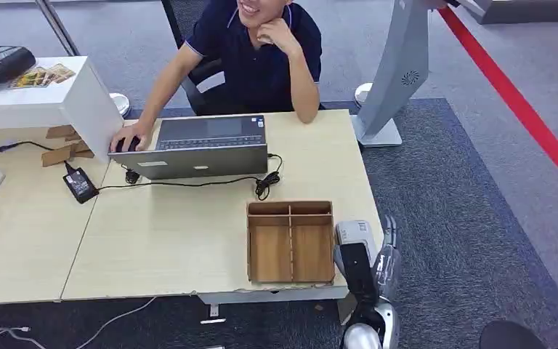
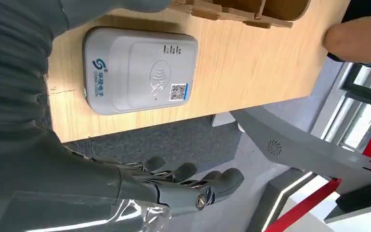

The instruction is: Pass the card to the sensor for recognition and then transmit it.

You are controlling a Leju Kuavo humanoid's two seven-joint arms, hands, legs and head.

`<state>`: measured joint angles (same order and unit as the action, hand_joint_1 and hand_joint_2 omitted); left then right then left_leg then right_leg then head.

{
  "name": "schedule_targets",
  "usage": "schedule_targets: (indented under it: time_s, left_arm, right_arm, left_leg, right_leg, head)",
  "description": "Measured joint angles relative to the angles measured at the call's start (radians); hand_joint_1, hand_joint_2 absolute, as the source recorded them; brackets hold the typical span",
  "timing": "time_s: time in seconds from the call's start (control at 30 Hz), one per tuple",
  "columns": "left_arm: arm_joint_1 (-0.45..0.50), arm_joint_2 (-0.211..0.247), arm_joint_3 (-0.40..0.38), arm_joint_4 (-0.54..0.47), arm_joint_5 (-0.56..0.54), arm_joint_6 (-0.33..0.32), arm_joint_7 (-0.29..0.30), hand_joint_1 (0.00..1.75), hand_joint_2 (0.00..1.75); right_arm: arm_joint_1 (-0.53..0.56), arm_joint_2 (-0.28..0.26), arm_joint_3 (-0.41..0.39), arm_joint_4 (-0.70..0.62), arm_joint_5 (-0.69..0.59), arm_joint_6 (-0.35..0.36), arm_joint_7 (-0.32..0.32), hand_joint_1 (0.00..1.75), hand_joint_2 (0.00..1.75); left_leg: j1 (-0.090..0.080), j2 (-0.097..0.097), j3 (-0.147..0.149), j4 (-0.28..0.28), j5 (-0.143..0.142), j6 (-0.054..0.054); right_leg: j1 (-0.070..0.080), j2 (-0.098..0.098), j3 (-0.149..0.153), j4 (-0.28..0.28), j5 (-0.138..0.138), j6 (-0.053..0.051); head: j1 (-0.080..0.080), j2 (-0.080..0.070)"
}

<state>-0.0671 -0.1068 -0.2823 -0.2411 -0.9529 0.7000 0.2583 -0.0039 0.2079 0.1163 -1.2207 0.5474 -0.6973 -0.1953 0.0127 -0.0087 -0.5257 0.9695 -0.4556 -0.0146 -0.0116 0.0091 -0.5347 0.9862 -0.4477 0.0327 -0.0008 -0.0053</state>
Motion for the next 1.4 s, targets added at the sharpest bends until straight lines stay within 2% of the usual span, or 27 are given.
schedule_targets:
  time_s: [0.4, 0.43, 1.13, 1.17, 1.2, 1.23, 1.27, 1.4]
  left_arm:
    - [0.000, 0.000, 0.000, 0.000, -0.001, 0.000, 0.000, 0.00, 0.00]
    - [0.000, 0.000, 0.000, 0.000, -0.002, 0.000, 0.000, 0.00, 0.00]
    - [0.000, 0.000, 0.000, 0.000, -0.014, 0.000, 0.000, 0.00, 0.00]
    - [0.000, 0.000, 0.000, 0.000, -0.015, 0.000, 0.000, 0.00, 0.00]
    - [0.000, 0.000, 0.000, 0.000, -0.015, 0.000, 0.000, 0.00, 0.00]
    - [0.000, 0.000, 0.000, 0.000, -0.016, 0.000, 0.000, 0.00, 0.00]
    - [0.000, 0.000, 0.000, 0.000, -0.016, 0.000, 0.000, 0.00, 0.00]
    - [0.000, 0.000, 0.000, 0.000, -0.018, 0.000, 0.000, 0.00, 0.00]
  right_arm:
    - [0.000, 0.001, 0.000, 0.000, -0.011, 0.000, -0.016, 0.00, 1.75]
    - [0.000, 0.001, 0.000, 0.000, -0.012, 0.000, -0.021, 1.75, 1.75]
    - [0.000, 0.007, 0.000, 0.000, -0.013, 0.000, -0.025, 1.75, 1.75]
    - [0.000, 0.007, 0.000, 0.000, -0.011, 0.000, -0.025, 1.68, 1.75]
    - [0.000, 0.007, 0.000, 0.000, -0.011, 0.000, -0.025, 1.22, 1.75]
    - [0.000, 0.007, 0.000, 0.000, -0.010, 0.000, -0.025, 0.28, 1.75]
    - [0.000, 0.007, 0.000, 0.000, -0.009, 0.000, -0.025, 0.00, 1.75]
    - [-0.001, 0.007, 0.001, 0.000, -0.039, 0.000, -0.003, 0.00, 1.75]
  left_leg:
    - [0.000, 0.000, 0.000, 0.000, 0.000, 0.000]
    - [0.000, 0.000, 0.000, 0.000, 0.000, 0.000]
    - [0.000, 0.000, 0.000, 0.000, 0.000, 0.000]
    - [0.000, 0.000, 0.000, 0.000, 0.000, 0.000]
    - [0.000, 0.000, 0.000, 0.000, 0.000, 0.000]
    - [0.000, 0.000, 0.000, 0.000, 0.000, 0.000]
    - [0.000, 0.000, 0.000, 0.000, 0.000, 0.000]
    - [0.000, 0.000, 0.000, 0.000, 0.000, 0.000]
  right_leg:
    - [0.000, 0.000, 0.000, 0.000, 0.000, 0.000]
    - [0.000, 0.000, 0.000, 0.000, 0.000, 0.000]
    - [0.000, 0.000, 0.000, 0.000, 0.000, 0.000]
    - [0.000, 0.000, 0.000, 0.000, 0.000, 0.000]
    - [0.000, 0.000, 0.000, 0.000, 0.000, 0.000]
    - [0.000, 0.000, 0.000, 0.000, 0.000, 0.000]
    - [0.000, 0.000, 0.000, 0.000, 0.000, 0.000]
    - [0.000, 0.000, 0.000, 0.000, 0.000, 0.000]
  head:
    - [0.000, 0.000]
    - [0.000, 0.000]
    - [0.000, 0.000]
    - [0.000, 0.000]
    - [0.000, 0.000]
    - [0.000, 0.000]
    - [0.000, 0.000]
    - [0.000, 0.000]
